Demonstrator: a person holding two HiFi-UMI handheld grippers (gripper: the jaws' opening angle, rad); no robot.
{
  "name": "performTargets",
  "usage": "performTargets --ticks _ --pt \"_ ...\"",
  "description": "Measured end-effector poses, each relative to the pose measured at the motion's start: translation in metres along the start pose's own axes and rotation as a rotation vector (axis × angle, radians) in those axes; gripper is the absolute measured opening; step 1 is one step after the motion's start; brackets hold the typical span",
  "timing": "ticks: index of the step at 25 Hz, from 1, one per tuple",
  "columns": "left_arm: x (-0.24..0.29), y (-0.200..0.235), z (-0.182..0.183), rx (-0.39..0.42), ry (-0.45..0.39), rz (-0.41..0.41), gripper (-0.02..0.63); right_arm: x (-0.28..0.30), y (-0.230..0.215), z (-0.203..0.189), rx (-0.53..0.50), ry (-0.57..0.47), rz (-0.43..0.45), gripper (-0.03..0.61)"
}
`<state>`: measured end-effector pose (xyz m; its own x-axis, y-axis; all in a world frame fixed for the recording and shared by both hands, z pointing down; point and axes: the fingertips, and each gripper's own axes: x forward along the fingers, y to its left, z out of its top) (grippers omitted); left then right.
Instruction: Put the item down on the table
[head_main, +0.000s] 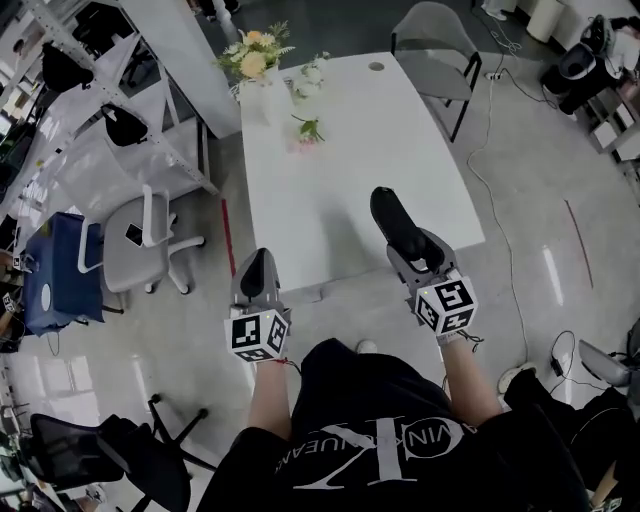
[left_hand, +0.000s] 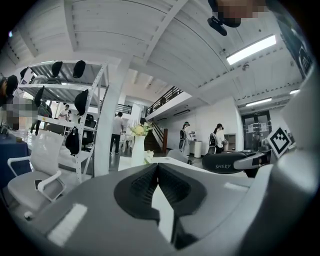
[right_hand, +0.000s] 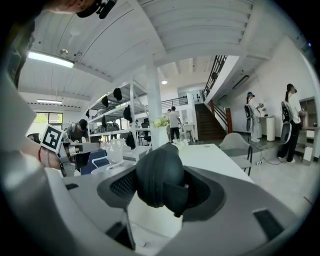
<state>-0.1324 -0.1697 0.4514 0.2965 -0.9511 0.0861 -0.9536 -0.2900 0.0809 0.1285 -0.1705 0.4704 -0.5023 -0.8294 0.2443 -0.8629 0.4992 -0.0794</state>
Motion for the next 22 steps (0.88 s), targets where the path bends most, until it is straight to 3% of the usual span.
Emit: performTargets --ticks 5,22 --pt "0.014 0.007 -0.005 0.004 0.031 0.011 0.009 0.023 0.002 -0.008 0.006 0.037 0.047 0.265" --pt "0.105 0.031 -0.023 0.01 0.095 -0.043 0.009 0.125 -0.017 -0.032 0.028 0.202 0.074 0.266"
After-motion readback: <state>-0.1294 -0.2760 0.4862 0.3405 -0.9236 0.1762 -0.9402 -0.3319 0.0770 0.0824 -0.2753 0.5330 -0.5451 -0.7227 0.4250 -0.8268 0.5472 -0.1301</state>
